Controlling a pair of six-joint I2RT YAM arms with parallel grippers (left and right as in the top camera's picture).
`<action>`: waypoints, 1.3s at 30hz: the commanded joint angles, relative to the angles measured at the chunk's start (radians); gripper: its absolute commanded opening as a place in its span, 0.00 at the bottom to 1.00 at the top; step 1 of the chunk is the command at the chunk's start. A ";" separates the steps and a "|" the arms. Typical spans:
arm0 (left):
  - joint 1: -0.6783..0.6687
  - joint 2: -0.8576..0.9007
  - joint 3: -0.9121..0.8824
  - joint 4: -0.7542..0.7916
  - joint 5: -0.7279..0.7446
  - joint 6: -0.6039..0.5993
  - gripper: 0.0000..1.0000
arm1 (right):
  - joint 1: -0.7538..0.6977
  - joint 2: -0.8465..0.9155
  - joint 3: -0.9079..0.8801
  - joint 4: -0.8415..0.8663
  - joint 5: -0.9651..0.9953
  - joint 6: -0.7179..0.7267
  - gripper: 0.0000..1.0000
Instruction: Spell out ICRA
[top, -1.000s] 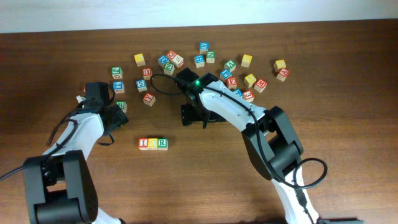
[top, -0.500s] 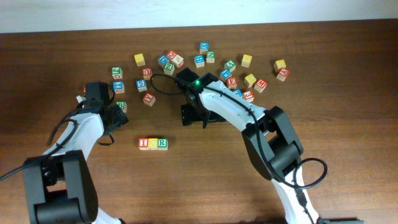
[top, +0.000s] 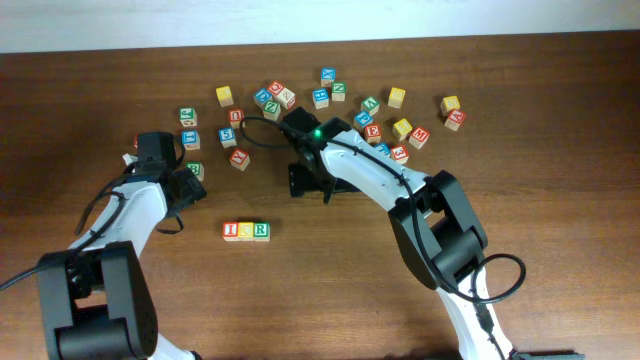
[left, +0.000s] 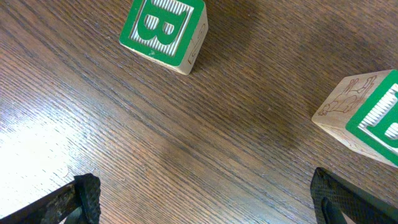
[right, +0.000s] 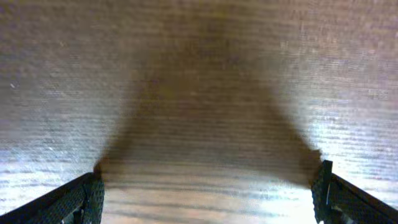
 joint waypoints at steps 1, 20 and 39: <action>0.001 0.008 0.010 -0.001 0.000 -0.002 0.99 | -0.004 0.019 -0.010 -0.004 0.012 0.001 0.98; 0.001 0.008 0.010 -0.001 0.000 -0.002 0.99 | -0.005 0.019 -0.010 -0.027 0.016 0.001 0.35; 0.001 0.008 0.010 -0.001 0.000 -0.002 0.99 | -0.005 0.019 -0.010 -0.024 0.016 0.001 0.98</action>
